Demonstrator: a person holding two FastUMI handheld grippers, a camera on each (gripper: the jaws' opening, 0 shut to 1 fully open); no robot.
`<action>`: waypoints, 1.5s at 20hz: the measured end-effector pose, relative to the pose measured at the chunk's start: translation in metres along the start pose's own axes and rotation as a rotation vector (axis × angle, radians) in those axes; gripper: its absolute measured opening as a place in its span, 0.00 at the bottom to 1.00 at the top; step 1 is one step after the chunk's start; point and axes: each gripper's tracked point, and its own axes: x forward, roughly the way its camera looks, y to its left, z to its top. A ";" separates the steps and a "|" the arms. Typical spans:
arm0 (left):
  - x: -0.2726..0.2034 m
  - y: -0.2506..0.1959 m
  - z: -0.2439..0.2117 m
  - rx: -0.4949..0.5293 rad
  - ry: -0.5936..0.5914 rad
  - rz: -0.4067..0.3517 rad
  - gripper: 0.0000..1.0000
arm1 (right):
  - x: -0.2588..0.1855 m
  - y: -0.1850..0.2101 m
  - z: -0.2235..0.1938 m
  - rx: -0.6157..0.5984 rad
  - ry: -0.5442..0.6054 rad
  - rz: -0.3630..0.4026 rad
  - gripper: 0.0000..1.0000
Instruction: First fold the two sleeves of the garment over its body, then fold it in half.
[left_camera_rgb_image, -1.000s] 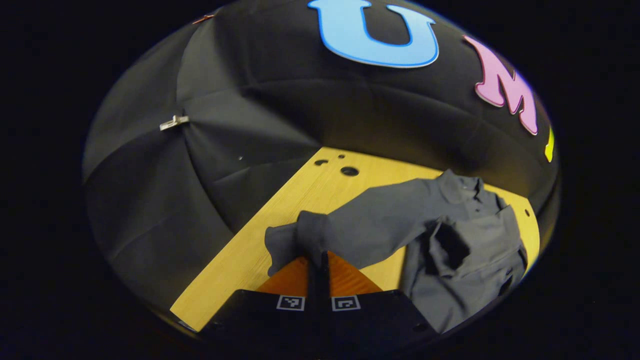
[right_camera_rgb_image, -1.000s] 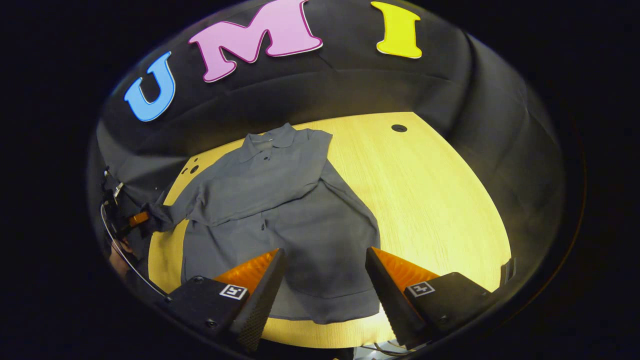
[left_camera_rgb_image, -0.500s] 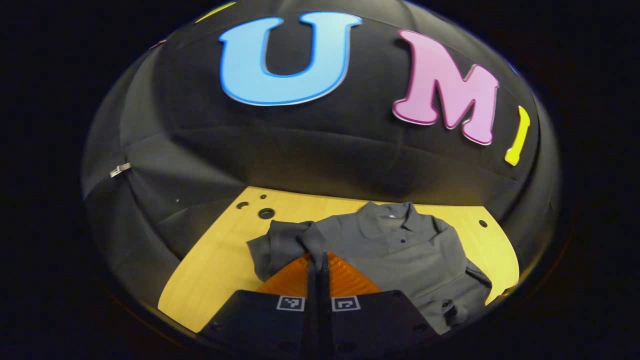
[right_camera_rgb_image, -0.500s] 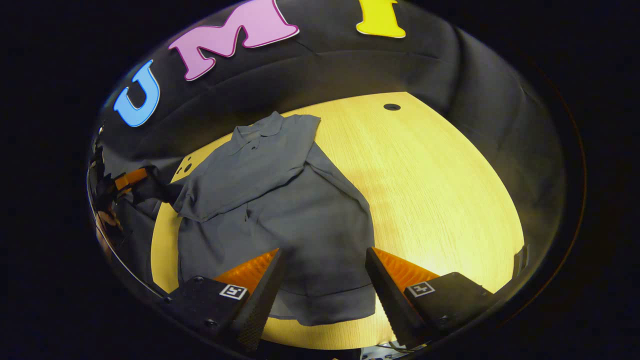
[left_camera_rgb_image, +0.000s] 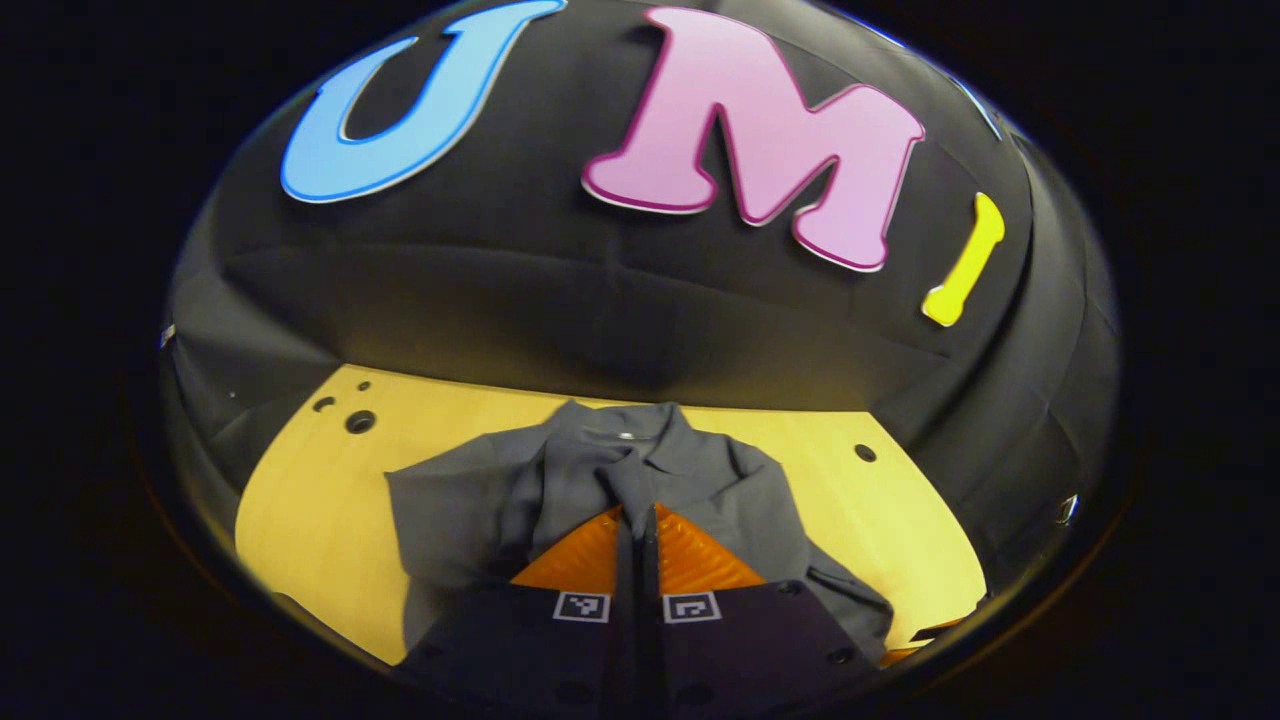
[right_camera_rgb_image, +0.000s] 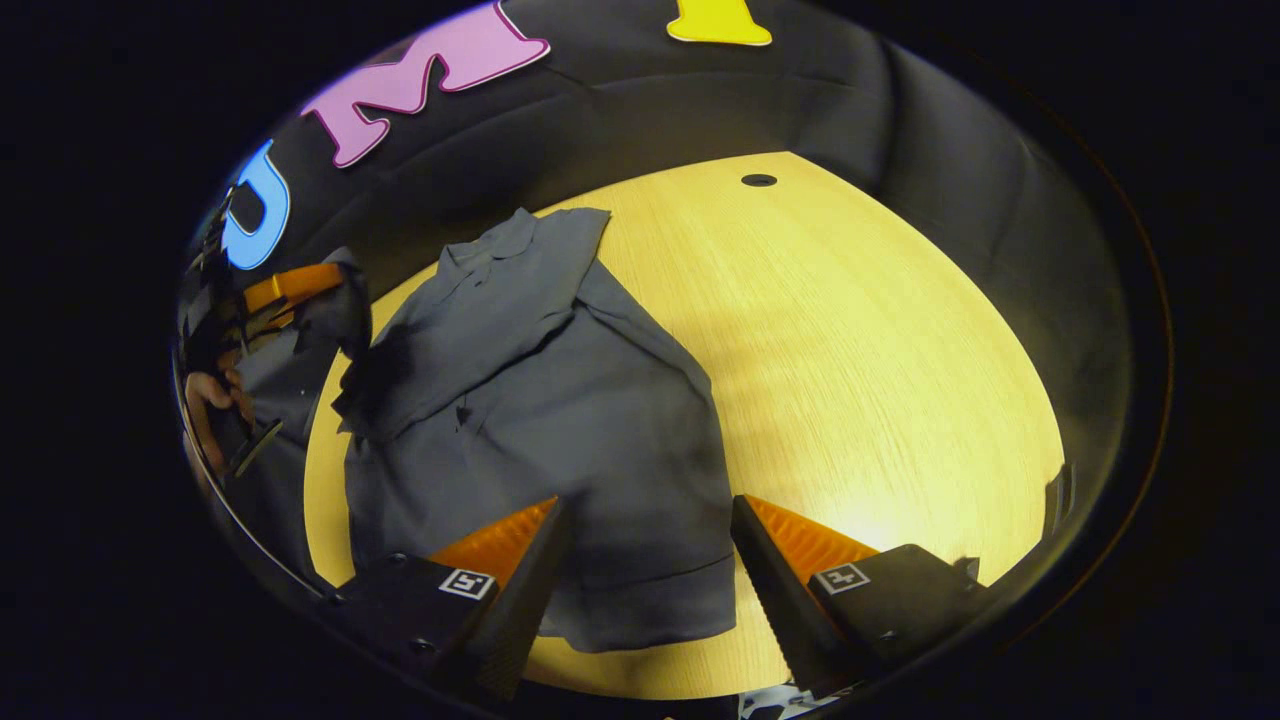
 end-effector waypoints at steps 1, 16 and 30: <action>0.007 -0.011 -0.004 -0.009 0.011 -0.019 0.05 | 0.003 -0.002 -0.001 0.002 0.006 -0.001 0.99; 0.083 -0.117 -0.057 -0.084 0.153 -0.155 0.07 | 0.040 -0.023 -0.005 0.025 0.108 0.018 0.99; -0.007 -0.081 -0.068 -0.029 0.161 -0.198 0.96 | 0.039 -0.015 -0.023 0.027 0.116 0.029 0.99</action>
